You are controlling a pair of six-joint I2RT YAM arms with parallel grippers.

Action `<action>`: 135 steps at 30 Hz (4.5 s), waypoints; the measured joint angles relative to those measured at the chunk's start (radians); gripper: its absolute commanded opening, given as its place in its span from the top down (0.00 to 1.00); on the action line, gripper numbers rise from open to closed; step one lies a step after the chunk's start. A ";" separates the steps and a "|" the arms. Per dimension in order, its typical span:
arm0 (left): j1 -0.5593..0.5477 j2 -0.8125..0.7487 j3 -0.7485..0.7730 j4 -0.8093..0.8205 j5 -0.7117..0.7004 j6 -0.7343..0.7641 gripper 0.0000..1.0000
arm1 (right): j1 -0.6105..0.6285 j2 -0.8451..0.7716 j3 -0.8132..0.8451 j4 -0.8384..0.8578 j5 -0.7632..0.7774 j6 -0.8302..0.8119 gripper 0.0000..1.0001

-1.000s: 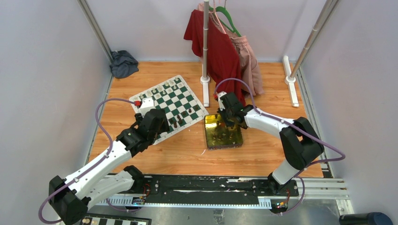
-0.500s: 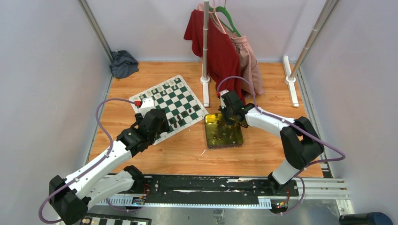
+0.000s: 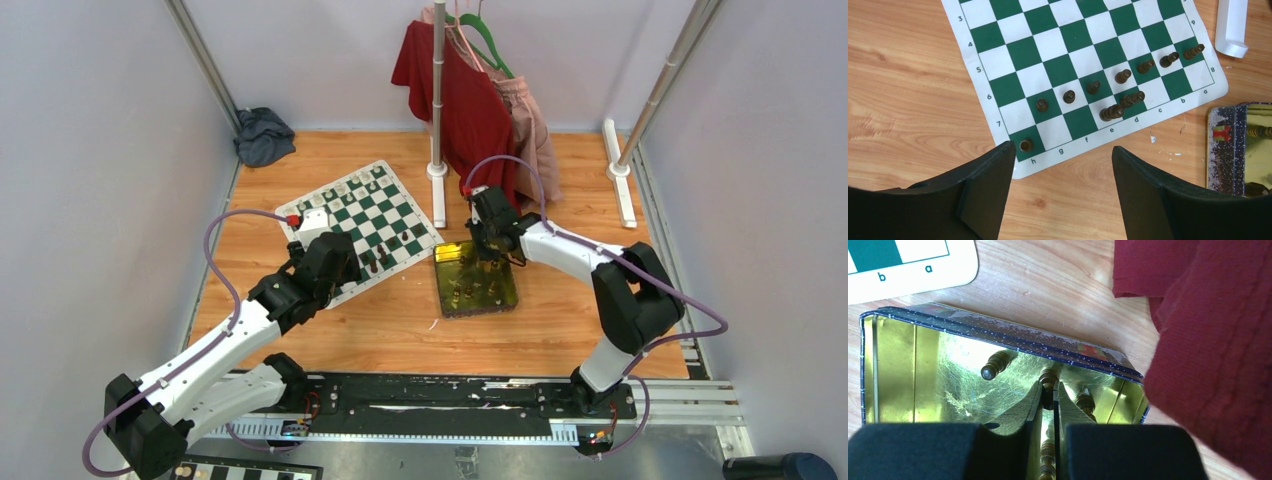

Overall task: Set up the chess pieces on the board
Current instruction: Pick up the chess piece from the storage box, then place the chess piece on the chessboard.

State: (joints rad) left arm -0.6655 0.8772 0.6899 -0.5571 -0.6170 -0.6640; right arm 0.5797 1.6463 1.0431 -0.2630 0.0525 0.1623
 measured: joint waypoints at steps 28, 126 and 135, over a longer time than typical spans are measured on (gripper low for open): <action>0.000 -0.047 0.000 -0.008 0.000 0.001 0.13 | 0.005 -0.023 0.103 -0.086 -0.043 0.066 1.00; 0.000 -0.329 -0.083 -0.139 0.033 -0.038 0.00 | 0.299 0.486 0.570 -0.027 0.135 -0.155 0.71; 0.000 -0.327 -0.083 -0.133 0.038 -0.038 0.00 | 0.299 0.486 0.547 -0.039 0.136 -0.156 0.66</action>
State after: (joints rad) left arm -0.6655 0.5499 0.6067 -0.6899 -0.5789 -0.7021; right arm 0.8791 2.1326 1.5898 -0.3023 0.1883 0.0067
